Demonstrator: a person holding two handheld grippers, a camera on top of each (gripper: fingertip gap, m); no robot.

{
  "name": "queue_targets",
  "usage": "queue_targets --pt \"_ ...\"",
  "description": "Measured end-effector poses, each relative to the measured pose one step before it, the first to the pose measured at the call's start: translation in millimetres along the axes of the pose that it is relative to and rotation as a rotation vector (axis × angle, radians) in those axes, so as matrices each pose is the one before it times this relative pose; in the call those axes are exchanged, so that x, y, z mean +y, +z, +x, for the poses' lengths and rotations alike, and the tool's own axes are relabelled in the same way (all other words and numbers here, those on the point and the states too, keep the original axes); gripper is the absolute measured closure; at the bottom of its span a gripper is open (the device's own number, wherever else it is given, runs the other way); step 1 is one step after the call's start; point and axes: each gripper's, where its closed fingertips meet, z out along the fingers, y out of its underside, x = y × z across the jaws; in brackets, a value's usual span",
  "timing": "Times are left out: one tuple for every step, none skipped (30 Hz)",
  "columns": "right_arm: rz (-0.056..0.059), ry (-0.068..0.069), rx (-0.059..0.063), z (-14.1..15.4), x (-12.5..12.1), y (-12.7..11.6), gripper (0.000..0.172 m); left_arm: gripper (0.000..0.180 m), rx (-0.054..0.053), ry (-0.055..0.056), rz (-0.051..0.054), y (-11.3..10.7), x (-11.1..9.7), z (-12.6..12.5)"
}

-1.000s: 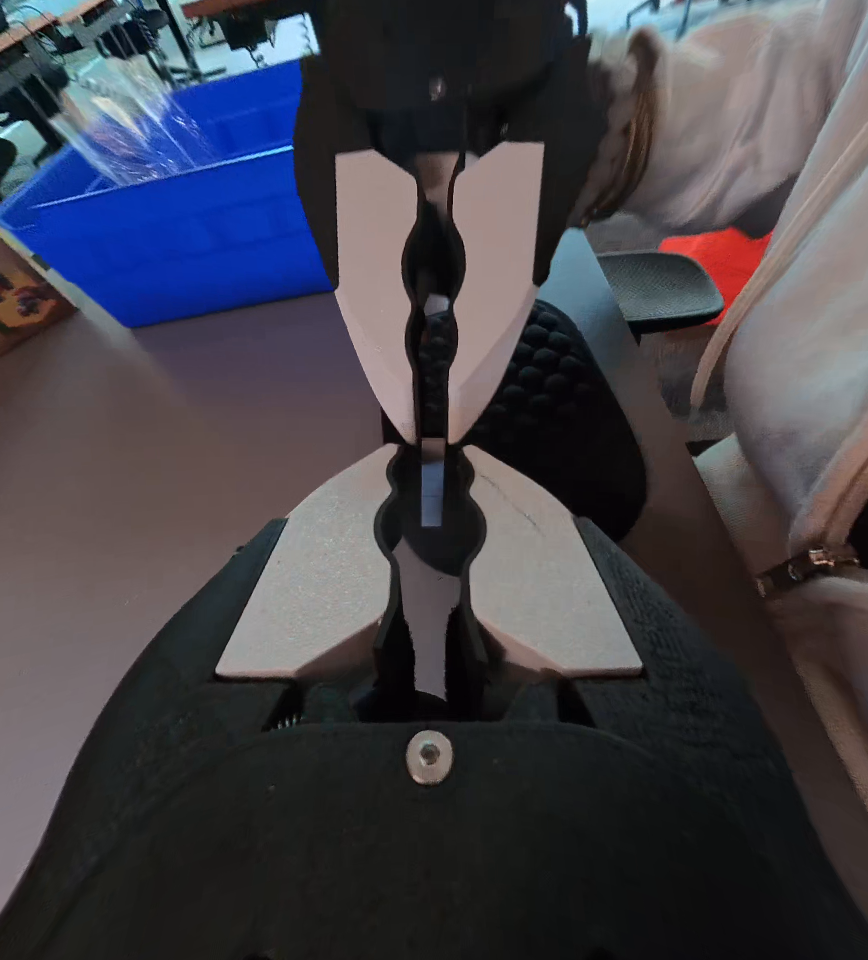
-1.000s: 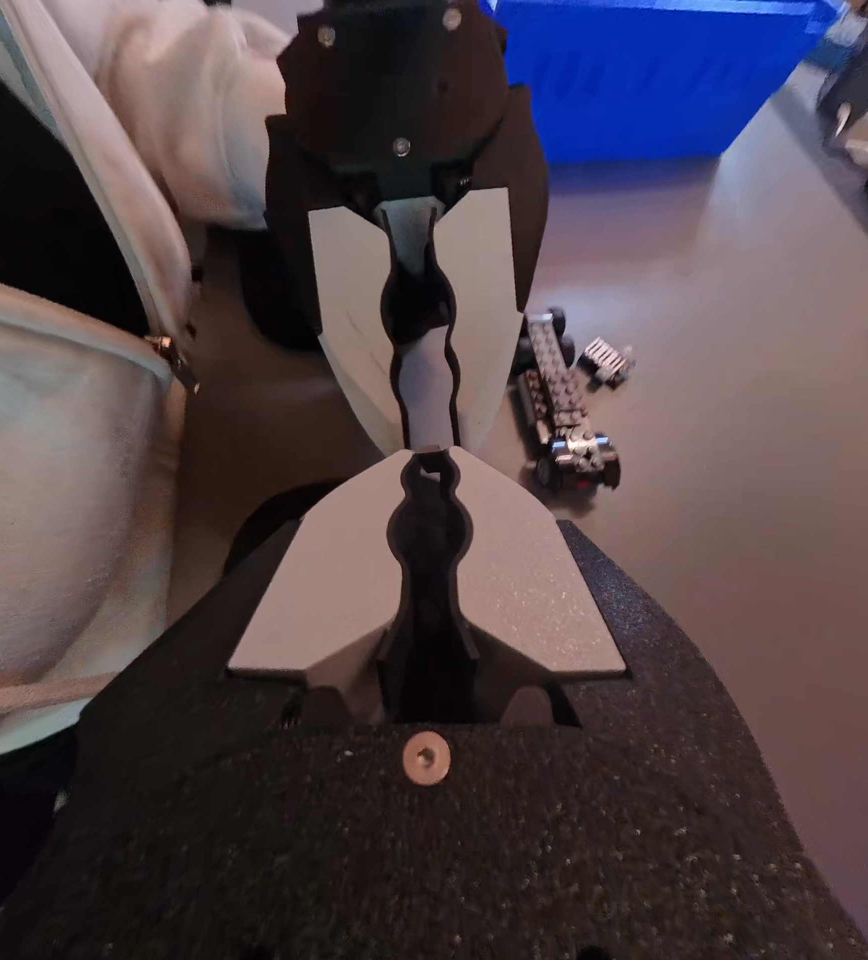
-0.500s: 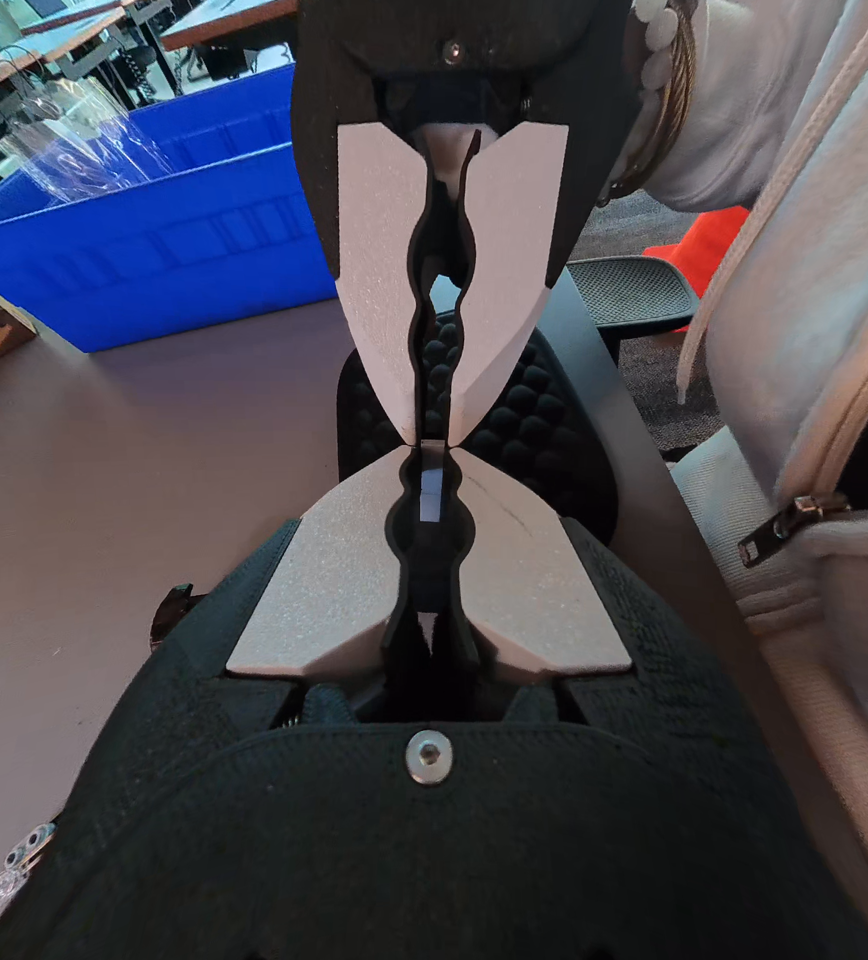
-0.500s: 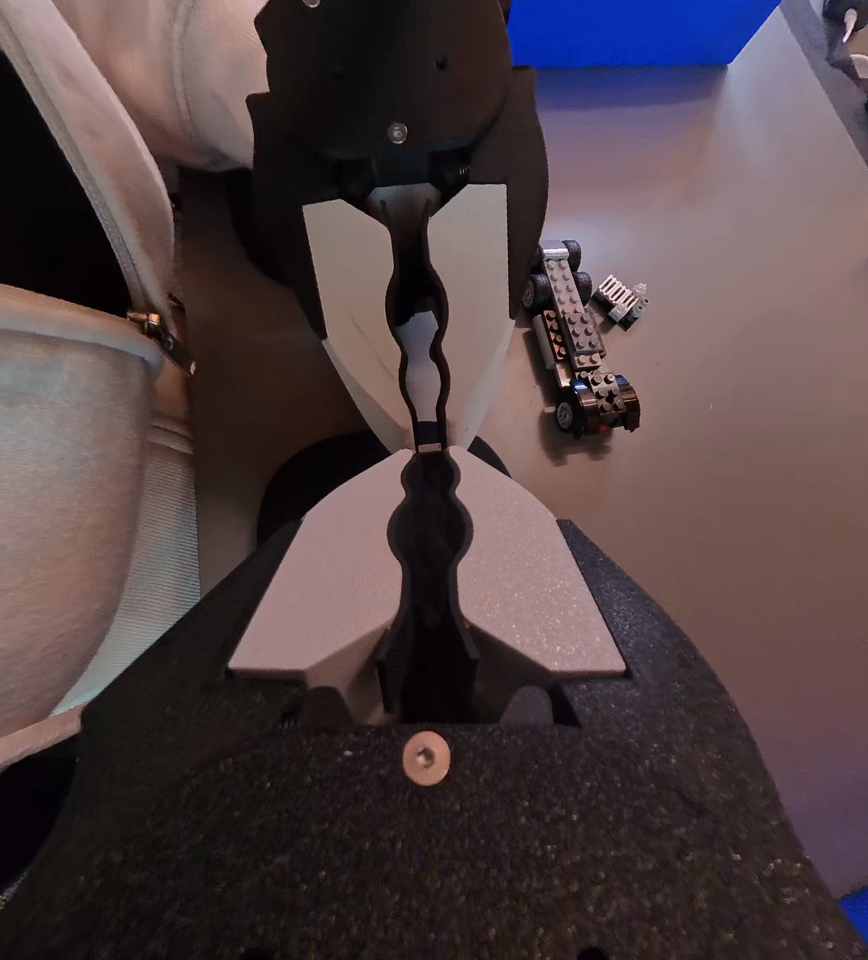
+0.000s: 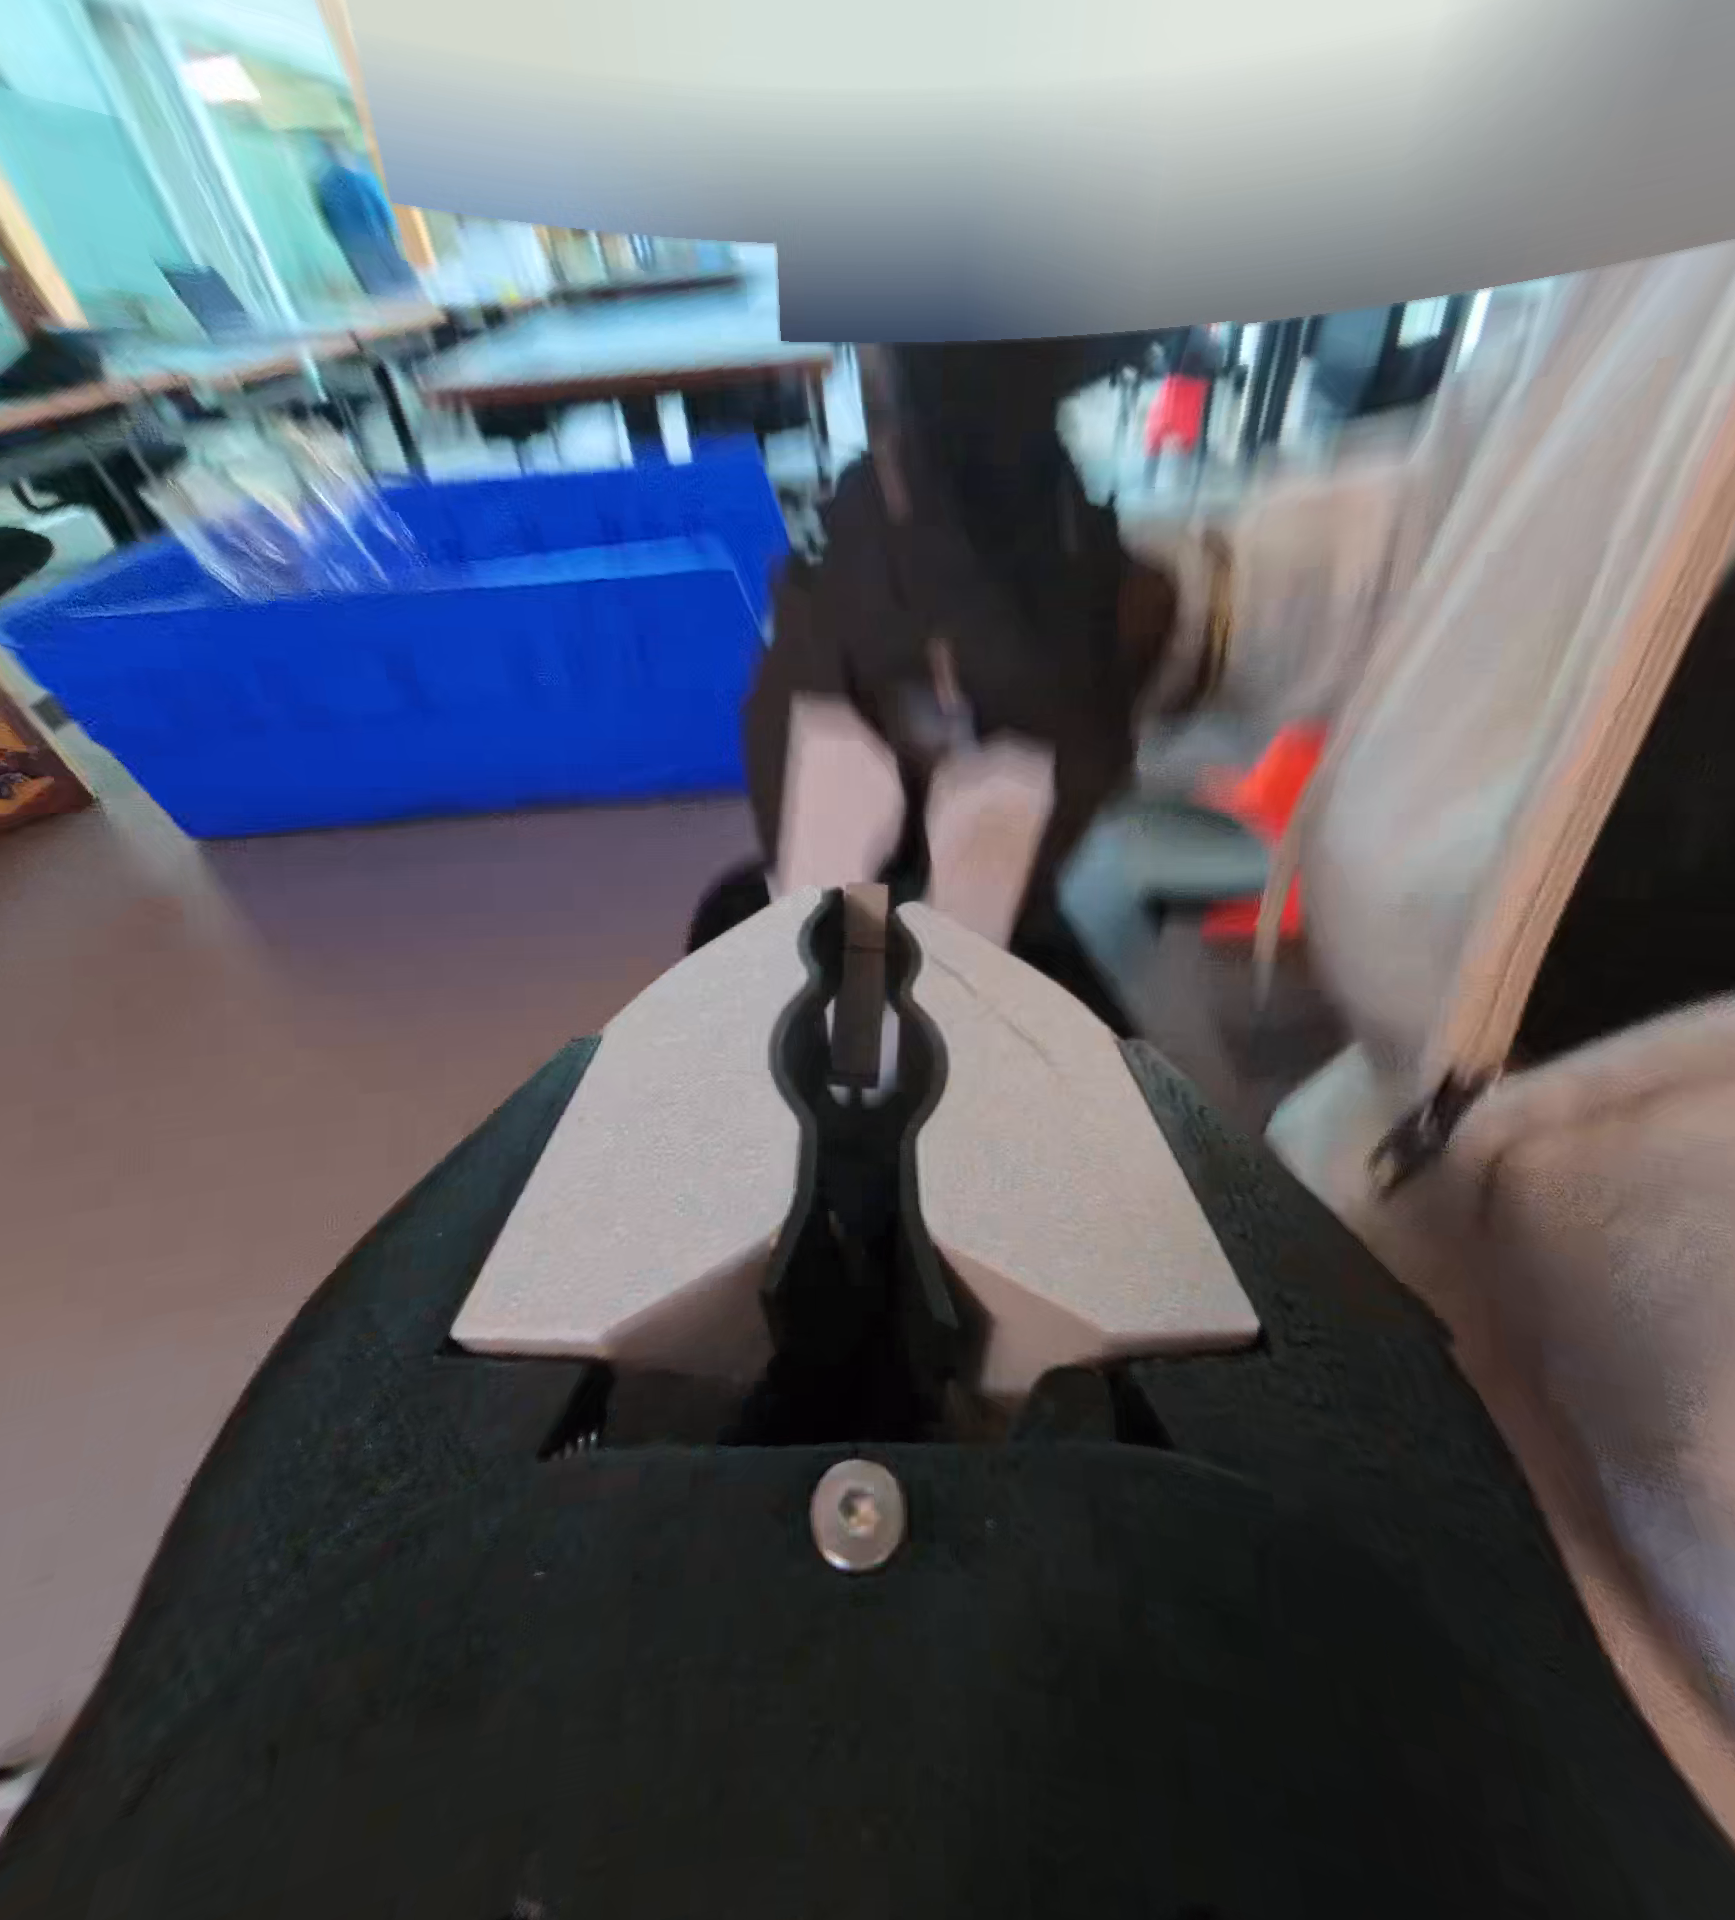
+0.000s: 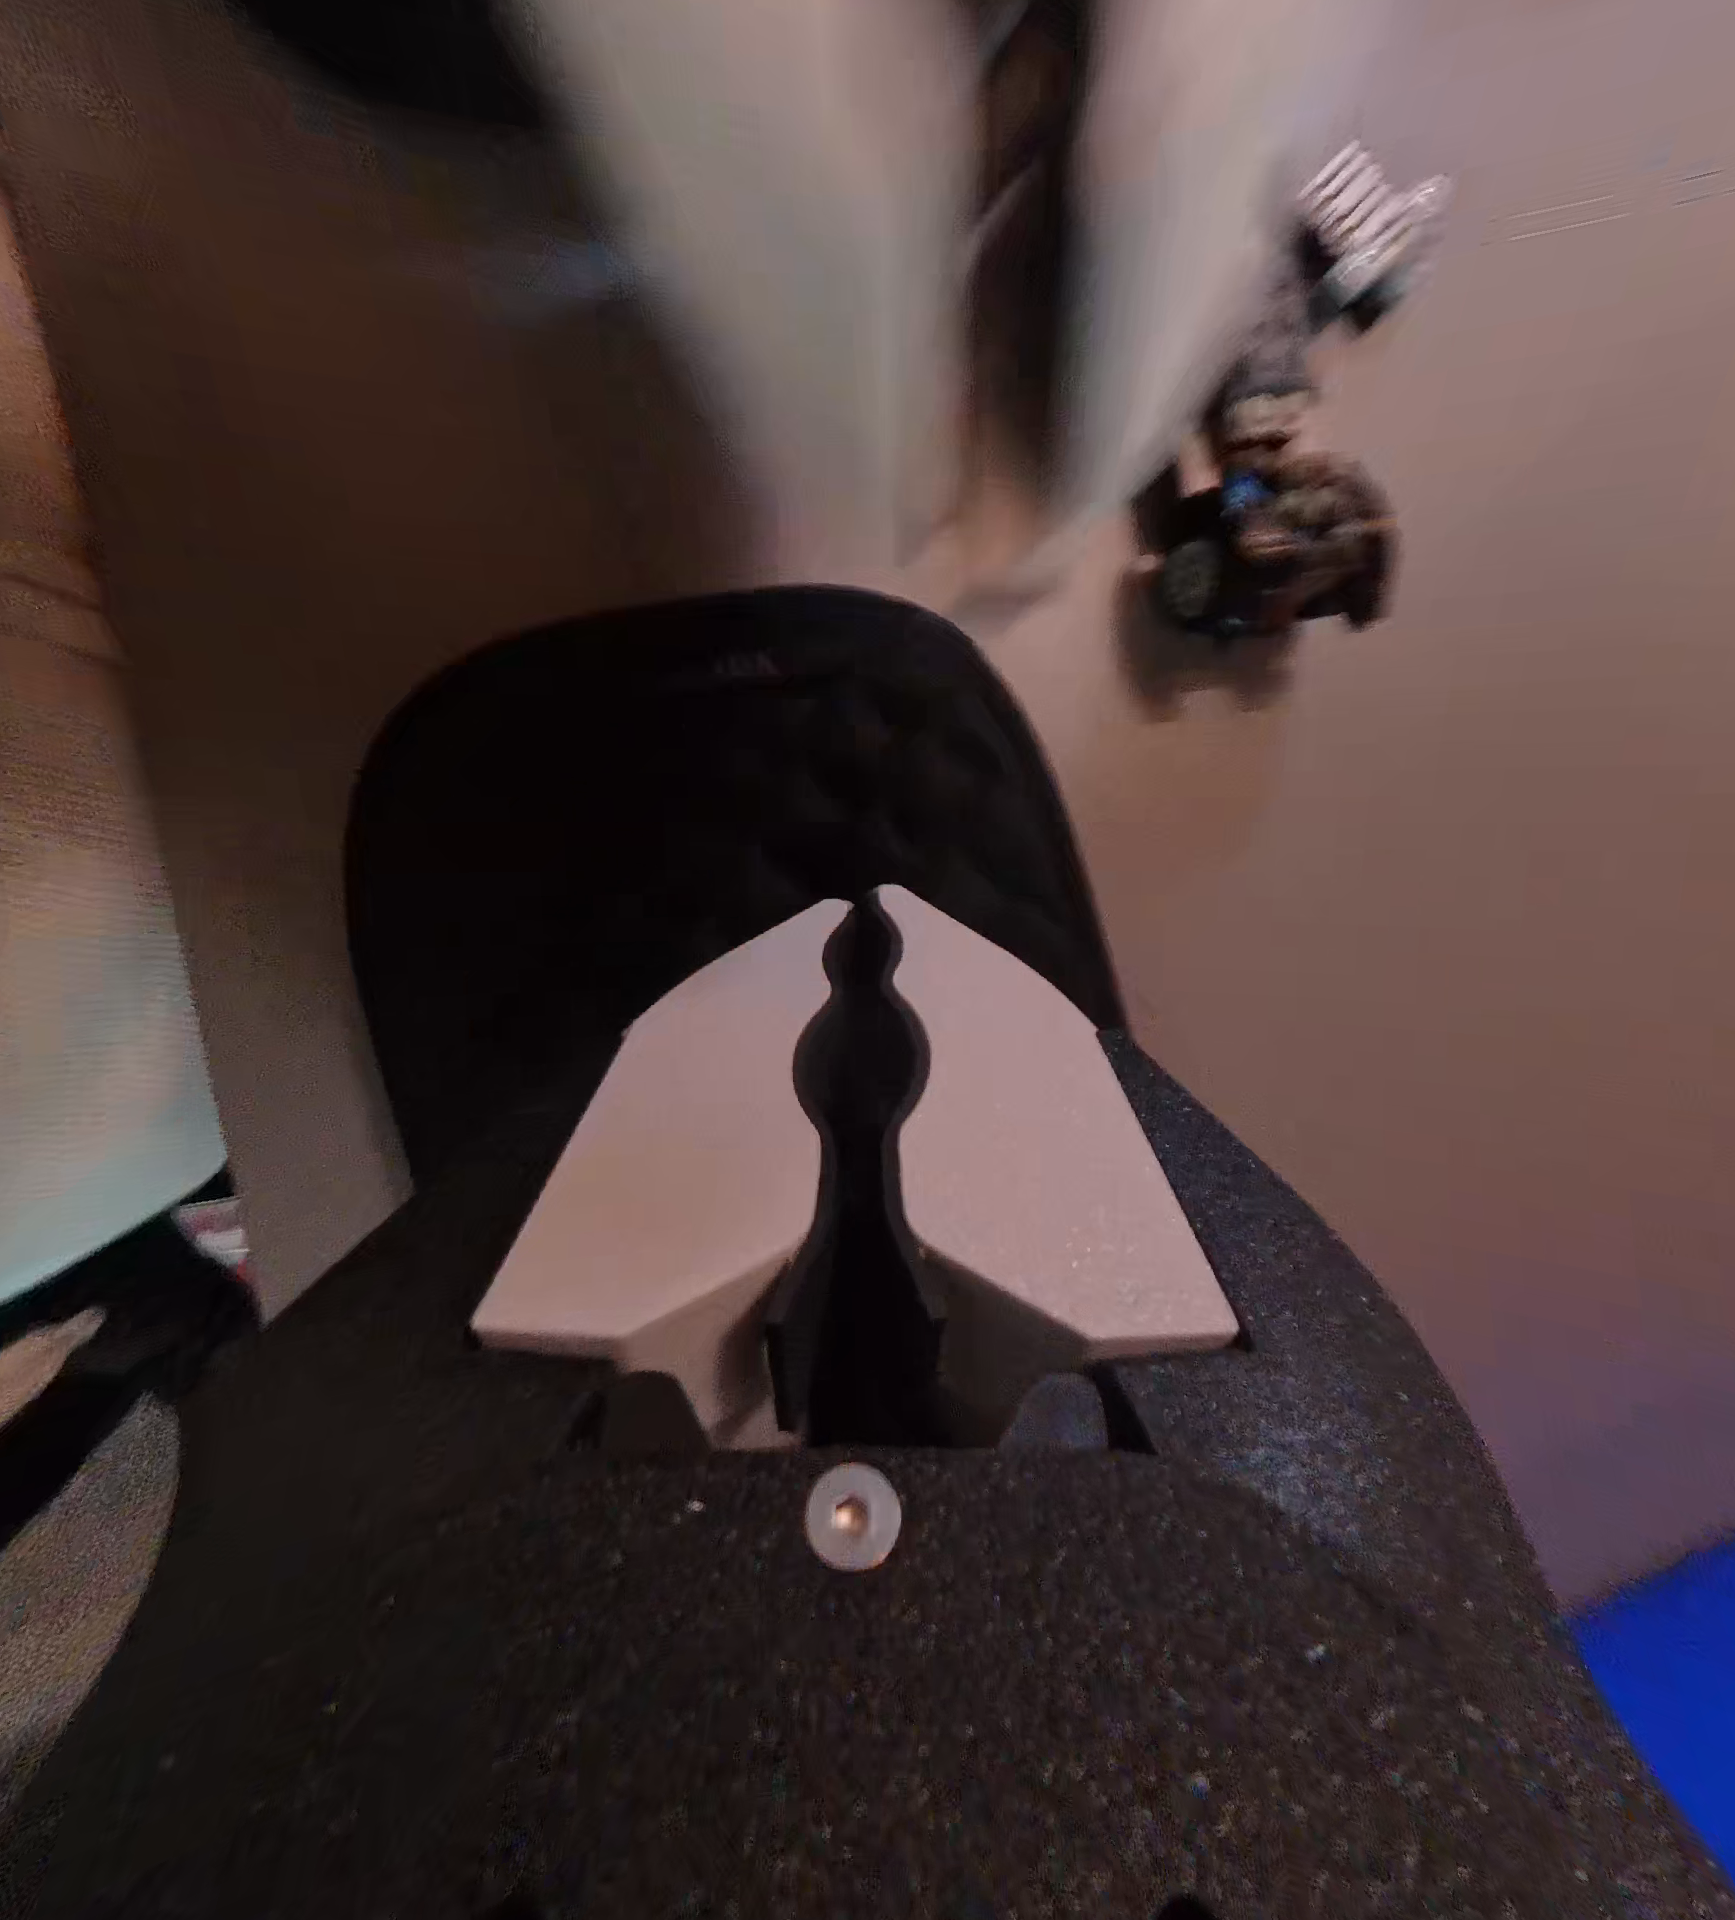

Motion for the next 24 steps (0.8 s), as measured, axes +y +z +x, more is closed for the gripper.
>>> queue_targets --pt "0.0732 0.0211 0.0036 -1.18 -3.73 1.78 0.172 0.174 -0.0286 -0.0605 0.0772 -8.34 -13.66 -11.22" --pt "0.0453 0.0676 -0.0339 0.34 -3.07 -6.54 0.172 0.174 -0.0673 0.0276 -0.0301 -5.77 3.86 -13.99" --pt "0.0850 0.0707 -0.0044 4.88 -8.59 -7.58 0.172 0.174 -0.0316 0.0150 -0.0242 -2.38 5.89 -5.19" --pt "0.0761 0.0494 0.0365 10.75 -6.68 -7.17 0.172 0.173 0.0206 -0.0278 0.0062 0.10 0.96 3.94" --pt "0.0287 0.0286 0.0116 7.23 -1.55 -4.48 0.172 0.173 0.0105 -0.0070 0.0103 0.80 -0.92 3.00" --pt "0.0657 0.0261 -0.0289 -0.57 -8.54 -3.60 0.171 0.173 0.0003 -0.0016 0.0371 -0.06 -5.21 0.36" --pt "0.1295 0.0366 -0.0563 -6.63 -18.42 -3.59 0.168 0.173 0.0111 -0.0310 0.0666 -0.99 -9.34 -0.16" --pt "0.1438 0.0477 -0.0414 -5.35 -19.88 -2.53 0.162 0.173 0.0129 -0.0547 0.0565 -0.69 -8.46 -0.97" --pt "0.1233 0.0532 -0.0195 -1.72 -15.78 -1.23 0.156 0.173 0.0089 -0.0476 0.0414 -0.22 -6.45 -1.18" --pt "0.0947 0.0468 -0.0183 -1.14 -10.48 -0.24 0.156 0.173 0.0115 -0.0292 0.0292 0.27 -4.35 0.60" --pt "0.0647 0.0412 -0.0172 -0.96 -5.78 0.80 0.154 0.173 0.0103 -0.0194 0.0138 0.81 -1.94 1.79" --pt "0.0313 0.0294 -0.0160 -0.99 -1.78 1.66 0.154 0.173 0.0087 -0.0117 0.0013 1.01 0.12 1.99" --pt "0.0021 0.0071 -0.0138 -1.28 1.28 2.01 0.154 0.173 0.0044 -0.0039 -0.0012 0.83 0.54 1.41" --pt "-0.0106 -0.0109 -0.0066 -1.17 2.18 1.97 0.154 0.172 0.0015 0.0012 -0.0066 0.81 1.31 0.80" --pt "-0.0066 -0.0177 0.0006 -0.44 0.72 1.37 0.154 0.172 0.0010 0.0057 -0.0138 0.85 2.22 0.64" --pt "-0.0017 -0.0138 0.0011 -0.16 -0.39 1.01 0.154 0.172 0.0012 0.0072 -0.0112 0.84 1.96 0.78" --pt "-0.0009 -0.0039 -0.0023 0.31 -0.76 0.57 0.154 0.173 0.0027 0.0030 -0.0063 0.82 1.36 1.13" --pt "-0.0027 0.0013 -0.0088 -0.14 -0.58 0.60 0.154 0.173 0.0049 -0.0001 -0.0069 0.87 1.46 1.12" --pt "-0.0047 0.0011 -0.0118 -0.40 0.26 0.34 0.156 0.173 0.0006 -0.0003 -0.0015 0.32 0.51 0.01" --pt "-0.0029 -0.0006 -0.0088 -0.27 0.31 0.33 0.158 0.173 -0.0009 -0.0012 -0.0013 -0.30 0.28 -0.67" --pt "-0.0034 -0.0055 -0.0055 -0.16 0.62 0.34 0.159 0.173 0.0054 -0.0034 -0.0039 -0.43 0.46 -0.07" --pt "-0.0036 -0.0061 -0.0097 -0.83 0.58 0.05 0.159 0.173 0.0090 -0.0028 -0.0044 -0.39 0.57 0.70" --pt "-0.0052 0.0026 -0.0116 -0.52 0.75 0.07 0.160 0.173 0.0079 -0.0024 -0.0032 -0.28 0.77 0.92" --pt "-0.0058 0.0087 -0.0141 -0.74 0.81 0.08 0.160 0.173 0.0081 -0.0047 -0.0033 -0.28 0.74 0.79"
